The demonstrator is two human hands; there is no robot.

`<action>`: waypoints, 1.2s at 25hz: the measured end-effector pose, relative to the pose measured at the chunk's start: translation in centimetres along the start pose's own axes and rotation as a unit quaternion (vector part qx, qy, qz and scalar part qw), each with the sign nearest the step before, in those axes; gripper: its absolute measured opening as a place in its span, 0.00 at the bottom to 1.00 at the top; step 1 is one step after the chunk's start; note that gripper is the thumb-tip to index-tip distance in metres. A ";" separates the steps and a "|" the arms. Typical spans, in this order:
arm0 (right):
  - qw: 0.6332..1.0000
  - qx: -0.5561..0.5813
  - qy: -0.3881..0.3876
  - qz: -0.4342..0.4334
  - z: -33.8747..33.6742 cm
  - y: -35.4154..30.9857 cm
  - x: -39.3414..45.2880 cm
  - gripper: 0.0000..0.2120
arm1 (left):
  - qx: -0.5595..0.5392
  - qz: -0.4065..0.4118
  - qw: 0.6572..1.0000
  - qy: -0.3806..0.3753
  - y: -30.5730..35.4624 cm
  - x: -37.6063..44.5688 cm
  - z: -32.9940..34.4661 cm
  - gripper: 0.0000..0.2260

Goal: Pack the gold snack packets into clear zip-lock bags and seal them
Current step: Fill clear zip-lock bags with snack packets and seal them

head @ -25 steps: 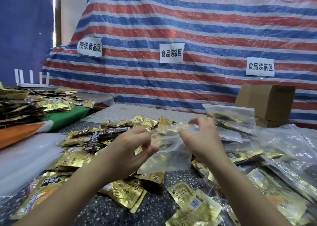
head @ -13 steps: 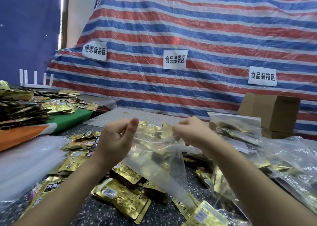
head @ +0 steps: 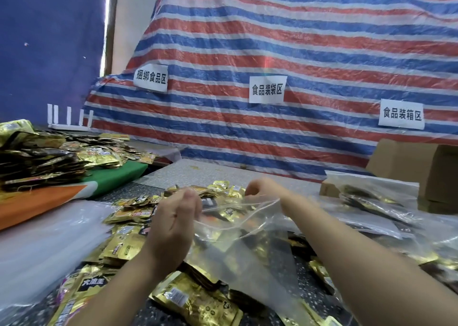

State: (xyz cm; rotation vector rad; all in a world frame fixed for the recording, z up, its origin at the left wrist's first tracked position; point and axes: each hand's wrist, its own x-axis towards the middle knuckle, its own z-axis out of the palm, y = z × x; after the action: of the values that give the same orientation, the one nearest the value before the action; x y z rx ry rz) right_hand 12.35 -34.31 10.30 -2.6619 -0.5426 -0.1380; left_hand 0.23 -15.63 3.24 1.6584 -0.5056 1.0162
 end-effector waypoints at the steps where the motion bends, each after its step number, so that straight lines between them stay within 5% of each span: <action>1: 1.000 -0.023 -0.019 -0.009 1.0 0.1 0.7 0.08 | 0.013 0.011 1.000 -0.011 -0.1 -0.2 0.2 0.21; 9: 0.976 -0.179 -0.125 0.022 6.1 2.3 3.4 0.10 | 0.069 0.035 0.994 -0.079 -1.4 -0.5 0.2 0.22; 11: 0.963 -0.227 -0.141 -0.030 6.1 2.5 3.5 0.13 | 0.078 0.027 0.991 -0.101 -1.5 -0.5 0.2 0.22; 18: 0.967 -0.252 -0.040 -0.004 6.8 2.0 2.5 0.10 | 0.075 0.021 0.992 -0.099 -1.5 -0.7 0.1 0.23; 22: 0.998 -0.027 0.029 0.058 5.0 1.7 2.2 0.10 | 0.068 0.023 0.995 -0.075 -1.5 -0.7 0.1 0.26; 24: 0.985 0.139 0.075 0.072 2.8 1.1 2.0 0.07 | 0.063 0.023 0.996 -0.066 -1.5 -0.7 0.2 0.27; 30: 0.804 0.587 0.089 -0.009 -3.7 -2.2 -1.1 0.12 | 0.056 0.019 0.997 -0.058 -1.4 -0.7 0.2 0.28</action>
State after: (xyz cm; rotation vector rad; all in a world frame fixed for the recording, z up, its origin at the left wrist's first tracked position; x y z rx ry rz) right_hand 10.43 -34.45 14.32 -1.4014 -0.3847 -0.0277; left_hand 0.99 -15.49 1.91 1.8207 -0.5677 0.9967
